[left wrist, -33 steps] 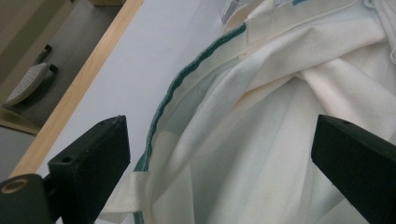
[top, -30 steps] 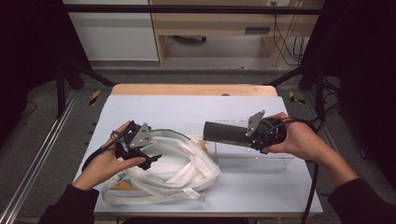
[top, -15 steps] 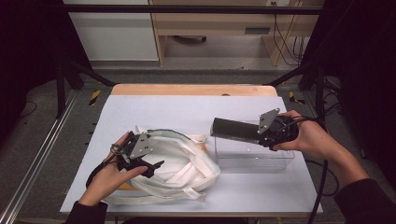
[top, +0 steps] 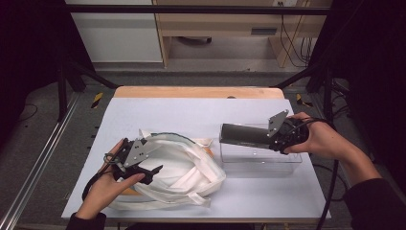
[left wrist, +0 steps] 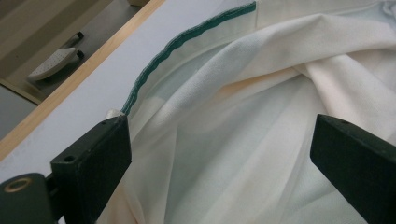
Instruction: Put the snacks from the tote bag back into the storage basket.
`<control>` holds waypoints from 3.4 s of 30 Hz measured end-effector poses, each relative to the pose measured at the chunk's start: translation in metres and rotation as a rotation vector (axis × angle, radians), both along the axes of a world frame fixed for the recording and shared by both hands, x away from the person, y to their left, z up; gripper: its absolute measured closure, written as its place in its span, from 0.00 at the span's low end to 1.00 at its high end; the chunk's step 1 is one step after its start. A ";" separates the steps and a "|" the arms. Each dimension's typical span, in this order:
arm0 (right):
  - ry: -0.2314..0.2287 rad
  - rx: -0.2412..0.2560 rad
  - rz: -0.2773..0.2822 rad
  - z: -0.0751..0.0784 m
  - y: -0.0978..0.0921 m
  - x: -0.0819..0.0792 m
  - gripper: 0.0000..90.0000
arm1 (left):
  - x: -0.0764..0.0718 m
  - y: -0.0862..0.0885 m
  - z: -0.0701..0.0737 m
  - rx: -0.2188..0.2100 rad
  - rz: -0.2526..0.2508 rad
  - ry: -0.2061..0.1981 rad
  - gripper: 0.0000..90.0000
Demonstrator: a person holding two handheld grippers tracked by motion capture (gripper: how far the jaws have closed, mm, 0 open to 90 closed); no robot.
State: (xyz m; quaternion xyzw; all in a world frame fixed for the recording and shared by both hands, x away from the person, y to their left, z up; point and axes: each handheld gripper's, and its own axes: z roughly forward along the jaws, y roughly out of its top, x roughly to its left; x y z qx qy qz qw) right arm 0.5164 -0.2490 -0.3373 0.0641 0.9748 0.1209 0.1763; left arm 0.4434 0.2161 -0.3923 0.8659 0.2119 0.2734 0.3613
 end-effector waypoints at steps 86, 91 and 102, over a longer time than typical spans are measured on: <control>0.174 -0.107 0.067 -0.067 0.003 0.029 0.48 | -0.006 0.024 0.003 -0.014 0.052 -0.001 0.06; 0.185 -0.113 0.061 -0.070 0.004 0.030 0.48 | -0.007 0.023 0.004 -0.016 0.051 -0.003 0.06; 0.192 -0.121 0.061 -0.077 0.005 0.033 0.48 | -0.007 0.021 0.003 -0.012 0.044 0.000 0.06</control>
